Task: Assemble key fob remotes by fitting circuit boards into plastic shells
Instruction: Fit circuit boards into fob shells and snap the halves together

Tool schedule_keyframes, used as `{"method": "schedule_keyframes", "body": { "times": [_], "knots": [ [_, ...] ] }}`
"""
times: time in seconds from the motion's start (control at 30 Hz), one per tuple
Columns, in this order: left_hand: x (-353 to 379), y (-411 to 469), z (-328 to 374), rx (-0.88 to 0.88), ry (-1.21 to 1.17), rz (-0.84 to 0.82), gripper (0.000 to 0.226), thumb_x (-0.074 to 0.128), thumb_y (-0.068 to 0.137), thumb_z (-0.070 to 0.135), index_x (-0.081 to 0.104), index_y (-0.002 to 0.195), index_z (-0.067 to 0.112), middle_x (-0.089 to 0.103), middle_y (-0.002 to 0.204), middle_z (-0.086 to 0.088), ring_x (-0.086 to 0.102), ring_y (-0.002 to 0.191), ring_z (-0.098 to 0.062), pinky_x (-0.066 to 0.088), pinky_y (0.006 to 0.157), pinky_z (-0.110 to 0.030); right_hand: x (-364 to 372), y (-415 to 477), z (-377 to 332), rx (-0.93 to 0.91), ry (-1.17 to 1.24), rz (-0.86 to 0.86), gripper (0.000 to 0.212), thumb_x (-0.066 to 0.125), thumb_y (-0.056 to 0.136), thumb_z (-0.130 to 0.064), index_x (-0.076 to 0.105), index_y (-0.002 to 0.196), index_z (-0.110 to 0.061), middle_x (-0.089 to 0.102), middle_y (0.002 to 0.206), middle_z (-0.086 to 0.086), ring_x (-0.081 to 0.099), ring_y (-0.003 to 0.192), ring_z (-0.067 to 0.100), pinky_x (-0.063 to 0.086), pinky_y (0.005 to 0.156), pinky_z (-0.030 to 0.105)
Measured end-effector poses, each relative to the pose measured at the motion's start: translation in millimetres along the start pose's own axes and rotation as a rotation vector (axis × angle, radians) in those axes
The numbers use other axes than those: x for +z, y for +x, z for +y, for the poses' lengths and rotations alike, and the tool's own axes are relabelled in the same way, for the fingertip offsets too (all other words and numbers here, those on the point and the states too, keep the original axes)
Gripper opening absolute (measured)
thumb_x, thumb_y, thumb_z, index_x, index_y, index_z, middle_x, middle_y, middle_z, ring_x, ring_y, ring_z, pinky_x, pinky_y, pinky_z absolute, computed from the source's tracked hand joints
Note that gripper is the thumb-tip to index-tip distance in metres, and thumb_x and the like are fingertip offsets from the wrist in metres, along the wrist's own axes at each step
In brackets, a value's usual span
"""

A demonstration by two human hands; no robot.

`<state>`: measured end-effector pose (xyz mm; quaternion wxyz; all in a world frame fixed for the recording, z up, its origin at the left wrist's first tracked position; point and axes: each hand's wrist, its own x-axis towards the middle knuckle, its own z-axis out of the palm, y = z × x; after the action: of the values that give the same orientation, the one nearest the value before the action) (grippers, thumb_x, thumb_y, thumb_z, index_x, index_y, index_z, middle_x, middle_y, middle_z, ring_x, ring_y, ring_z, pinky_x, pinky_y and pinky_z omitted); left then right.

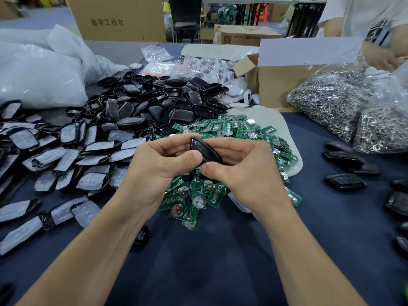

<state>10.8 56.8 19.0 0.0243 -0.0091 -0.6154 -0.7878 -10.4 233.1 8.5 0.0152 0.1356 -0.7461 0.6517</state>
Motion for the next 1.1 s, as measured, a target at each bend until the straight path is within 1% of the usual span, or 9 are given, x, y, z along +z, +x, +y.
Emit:
{"method": "schedule_keyframes", "body": {
  "times": [0.17,0.4,0.53,0.7,0.8,0.9,0.97,1.03,1.1],
  "knots": [
    [2.0,0.7,0.1,0.031,-0.016,0.033,0.045,0.088,0.053,0.023,0.084,0.097,0.017,0.08,0.096,-0.011,0.076,0.086,-0.017,0.062,0.078,-0.026,1.2,0.5,1.5,0.038,0.126,-0.006,0.043,0.085,0.064,-0.01,0.082,0.105,-0.025,0.081,0.097,-0.004,0.078,0.094,0.015,0.062,0.089,0.042],
    [5.7,-0.6,0.7,0.101,-0.02,0.055,0.042,0.089,0.049,0.02,0.084,0.091,0.019,0.08,0.084,-0.005,0.075,0.076,-0.013,0.058,0.072,-0.02,-0.1,0.8,-0.3,0.005,0.107,-0.009,0.044,0.087,0.066,-0.008,0.082,0.107,-0.026,0.081,0.1,-0.006,0.077,0.1,0.012,0.06,0.094,0.04],
    [6.5,-2.2,1.4,0.134,0.027,0.076,0.04,0.089,0.05,0.016,0.085,0.09,0.022,0.08,0.082,-0.006,0.075,0.074,-0.013,0.059,0.072,-0.02,-1.7,-0.3,-3.1,-0.019,0.026,-0.014,0.046,0.088,0.069,-0.005,0.081,0.109,-0.027,0.08,0.1,-0.011,0.076,0.099,0.007,0.06,0.094,0.034],
    [6.2,-4.0,2.5,0.103,0.041,0.102,0.027,0.085,0.063,0.017,0.085,0.089,0.022,0.081,0.087,-0.006,0.076,0.081,-0.015,0.06,0.073,-0.023,4.8,-7.4,-4.9,-0.078,-0.22,0.116,0.046,0.085,0.075,-0.01,0.079,0.114,-0.034,0.079,0.097,-0.019,0.075,0.087,0.0,0.062,0.084,0.028],
    [6.2,-2.9,2.0,0.041,0.012,0.121,0.02,0.08,0.071,0.016,0.085,0.09,0.018,0.081,0.092,-0.009,0.078,0.086,-0.017,0.061,0.075,-0.023,9.2,-10.2,-6.4,-0.174,-0.35,0.166,0.046,0.082,0.078,-0.011,0.078,0.118,-0.032,0.077,0.109,-0.019,0.071,0.098,-0.007,0.057,0.093,0.021],
    [7.1,-1.5,0.2,-0.028,0.003,0.153,0.019,0.077,0.072,0.02,0.085,0.089,0.016,0.081,0.092,-0.008,0.077,0.086,-0.015,0.06,0.074,-0.021,12.4,-11.1,-6.4,-0.23,-0.436,0.196,0.048,0.081,0.077,-0.004,0.078,0.121,-0.026,0.076,0.119,-0.012,0.066,0.113,-0.003,0.053,0.102,0.023],
    [8.0,-1.1,-1.5,-0.066,-0.035,0.168,0.019,0.076,0.072,0.02,0.085,0.087,0.015,0.081,0.096,-0.011,0.078,0.093,-0.019,0.061,0.077,-0.023,13.9,-11.3,-5.5,-0.255,-0.475,0.213,0.05,0.081,0.076,-0.001,0.078,0.12,-0.023,0.075,0.122,-0.009,0.065,0.117,0.0,0.051,0.106,0.024],
    [9.2,-1.1,-2.6,-0.097,-0.077,0.183,0.017,0.075,0.071,0.019,0.085,0.085,0.015,0.08,0.1,-0.013,0.077,0.099,-0.023,0.061,0.079,-0.024,15.0,-11.3,-4.2,-0.278,-0.507,0.225,0.051,0.082,0.074,0.001,0.078,0.119,-0.022,0.075,0.122,-0.007,0.065,0.117,0.002,0.046,0.109,0.021],
    [10.2,-0.6,-3.0,-0.112,-0.088,0.193,0.014,0.074,0.076,0.014,0.085,0.084,0.014,0.08,0.101,-0.013,0.077,0.099,-0.023,0.062,0.079,-0.025,14.8,-10.3,-3.2,-0.274,-0.511,0.221,0.051,0.082,0.074,0.002,0.078,0.119,-0.021,0.075,0.122,-0.006,0.064,0.118,0.001,0.044,0.11,0.019]
  ]
}}
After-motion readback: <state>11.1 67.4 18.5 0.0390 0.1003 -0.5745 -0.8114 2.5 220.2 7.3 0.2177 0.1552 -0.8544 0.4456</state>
